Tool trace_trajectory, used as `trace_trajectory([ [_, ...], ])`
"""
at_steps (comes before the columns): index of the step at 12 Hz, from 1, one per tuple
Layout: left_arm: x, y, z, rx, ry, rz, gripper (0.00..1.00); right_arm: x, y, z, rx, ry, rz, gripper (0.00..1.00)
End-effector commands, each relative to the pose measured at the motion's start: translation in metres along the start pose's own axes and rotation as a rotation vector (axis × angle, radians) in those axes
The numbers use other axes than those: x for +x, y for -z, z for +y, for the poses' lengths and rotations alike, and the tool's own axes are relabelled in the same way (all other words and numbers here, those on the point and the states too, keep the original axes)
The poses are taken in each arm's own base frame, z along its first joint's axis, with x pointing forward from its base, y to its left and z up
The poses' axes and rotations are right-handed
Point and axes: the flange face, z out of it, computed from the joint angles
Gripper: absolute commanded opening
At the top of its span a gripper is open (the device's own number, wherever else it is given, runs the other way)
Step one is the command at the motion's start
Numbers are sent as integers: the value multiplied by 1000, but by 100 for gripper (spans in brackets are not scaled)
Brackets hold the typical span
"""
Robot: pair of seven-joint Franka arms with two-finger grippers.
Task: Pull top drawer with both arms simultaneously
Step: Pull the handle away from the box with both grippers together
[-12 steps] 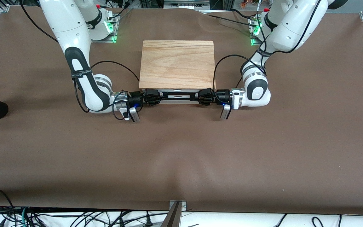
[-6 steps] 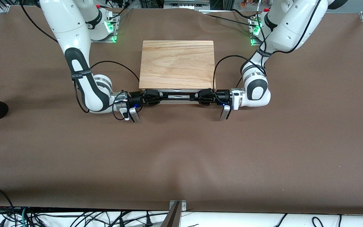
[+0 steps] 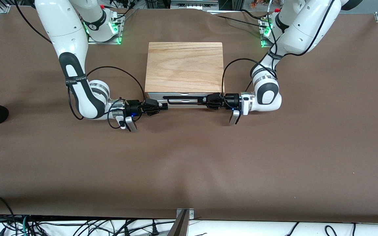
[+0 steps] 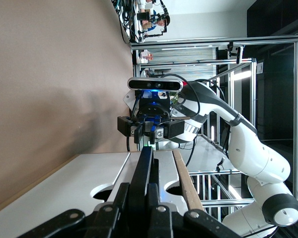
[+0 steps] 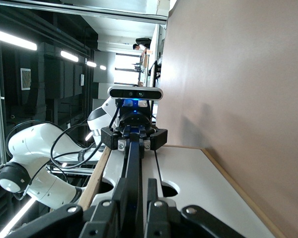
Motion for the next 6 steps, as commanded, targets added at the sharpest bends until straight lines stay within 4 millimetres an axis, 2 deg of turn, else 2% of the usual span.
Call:
trace_trajectory([
  [1, 12, -13, -32, 68, 21, 19, 0, 4, -4, 5, -6, 24, -8, 22],
  [6, 13, -13, -32, 68, 25, 21, 0, 1, -16, 0, -2, 22, -27, 22],
])
